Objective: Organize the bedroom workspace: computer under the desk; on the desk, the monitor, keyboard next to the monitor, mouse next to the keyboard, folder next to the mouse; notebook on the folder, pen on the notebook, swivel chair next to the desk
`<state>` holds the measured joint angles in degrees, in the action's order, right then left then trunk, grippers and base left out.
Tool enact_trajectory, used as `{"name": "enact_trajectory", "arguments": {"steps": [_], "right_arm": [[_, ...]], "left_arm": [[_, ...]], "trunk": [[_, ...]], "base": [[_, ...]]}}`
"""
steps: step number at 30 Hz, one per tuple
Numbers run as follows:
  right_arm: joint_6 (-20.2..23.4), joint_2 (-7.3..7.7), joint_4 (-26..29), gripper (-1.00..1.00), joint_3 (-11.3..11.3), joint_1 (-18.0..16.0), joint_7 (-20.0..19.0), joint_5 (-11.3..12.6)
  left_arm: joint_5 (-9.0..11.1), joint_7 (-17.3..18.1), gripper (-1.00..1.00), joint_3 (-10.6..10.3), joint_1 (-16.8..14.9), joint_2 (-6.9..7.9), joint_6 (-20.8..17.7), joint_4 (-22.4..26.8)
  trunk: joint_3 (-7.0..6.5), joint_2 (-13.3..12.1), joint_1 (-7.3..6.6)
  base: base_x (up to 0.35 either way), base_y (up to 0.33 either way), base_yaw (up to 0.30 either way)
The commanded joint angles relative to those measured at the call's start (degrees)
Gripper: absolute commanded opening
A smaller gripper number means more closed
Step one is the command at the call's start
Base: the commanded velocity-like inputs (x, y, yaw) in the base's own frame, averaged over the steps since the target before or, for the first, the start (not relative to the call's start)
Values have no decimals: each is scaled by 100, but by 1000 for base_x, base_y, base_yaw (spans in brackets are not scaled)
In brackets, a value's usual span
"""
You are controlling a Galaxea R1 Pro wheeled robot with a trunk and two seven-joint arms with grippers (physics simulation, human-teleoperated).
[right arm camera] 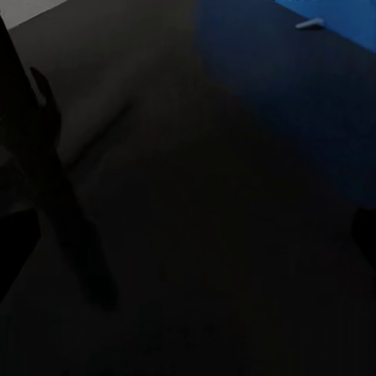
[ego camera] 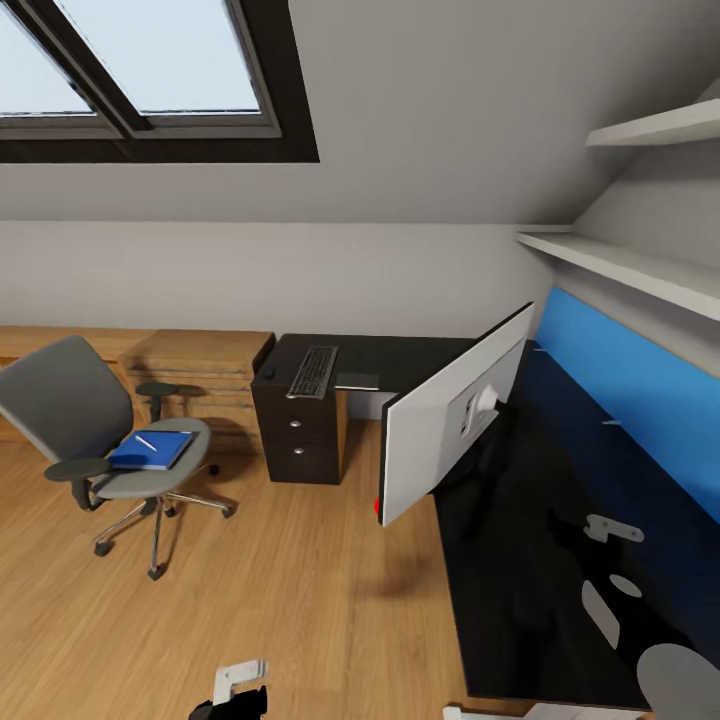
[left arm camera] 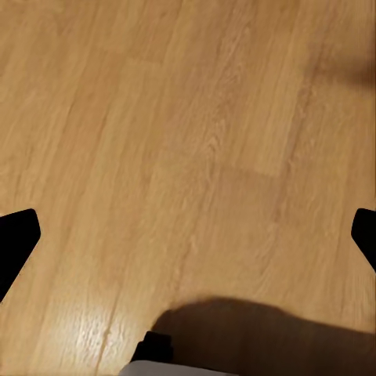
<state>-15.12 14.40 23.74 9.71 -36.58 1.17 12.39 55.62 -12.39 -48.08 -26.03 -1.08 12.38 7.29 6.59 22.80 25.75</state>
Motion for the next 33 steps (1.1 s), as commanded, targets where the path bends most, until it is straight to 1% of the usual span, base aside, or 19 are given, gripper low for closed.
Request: {"name": "enact_trajectory", "arguments": {"steps": [1,3,4,7,8,9,10,14,15,17,19,23,24,28,33], "right_arm": [[-21,1,-3,100,-16,-5,2,40],[-26,1,2,100,-18,-4,4,4],[-41,1,-1,100,-19,-5,5,-29],[-112,1,-7,100,-27,-4,5,-61],[-309,-9,-24,100,-140,-6,20,-183],[-326,-14,-30,100,-176,-6,26,-222],[-326,-36,-44,100,-241,-10,43,-301],[-137,-112,-60,100,-317,-35,146,-426],[51,-141,-67,100,-337,-96,234,-468],[269,-159,-77,100,-350,-204,315,-497],[484,-171,-103,100,-358,-343,372,-517],[798,-189,-254,100,-367,-622,431,-539],[885,-198,-357,100,-369,-731,446,-551],[975,-240,-501,100,-371,-864,461,-595],[1004,-392,-568,100,-374,-926,467,-642]], "left_arm": [[44,-32,100,-40,-3,33,0,68],[67,-35,100,-21,-2,81,-61,234],[93,-50,100,0,-1,121,-198,426],[117,-126,100,36,-9,215,-605,738],[140,-490,100,231,-142,413,-1598,1425],[142,-594,100,321,-184,461,-1795,1600],[143,-811,100,556,-255,538,-2156,1980],[130,-1242,100,1115,-332,621,-2734,2792],[119,-1444,100,1351,-351,642,-2962,3183],[111,-1618,100,1518,-364,657,-3155,3566],[106,-1761,100,1633,-372,668,-3312,3951],[101,-1973,100,1788,-380,712,-3520,4694],[100,-2074,100,1825,-382,735,-3573,4981],[131,-2308,100,1856,-384,761,-3614,5280],[137,-2502,100,1841,-385,771,-3621,5395]], "trunk": [[12,12,3],[12,12,3],[12,12,3],[12,12,3],[12,12,3],[12,12,3],[12,12,3],[12,12,3],[12,12,3],[12,12,3],[12,12,3],[12,12,3],[12,12,3],[12,12,3],[12,12,3]], "base": [[0,0,0],[0,0,0],[0,0,0],[0,0,0],[0,0,0],[0,0,0],[0,0,0],[0,0,0],[0,0,0],[0,0,0],[0,0,0],[0,0,0],[0,0,0],[0,0,0],[0,0,0]]}}
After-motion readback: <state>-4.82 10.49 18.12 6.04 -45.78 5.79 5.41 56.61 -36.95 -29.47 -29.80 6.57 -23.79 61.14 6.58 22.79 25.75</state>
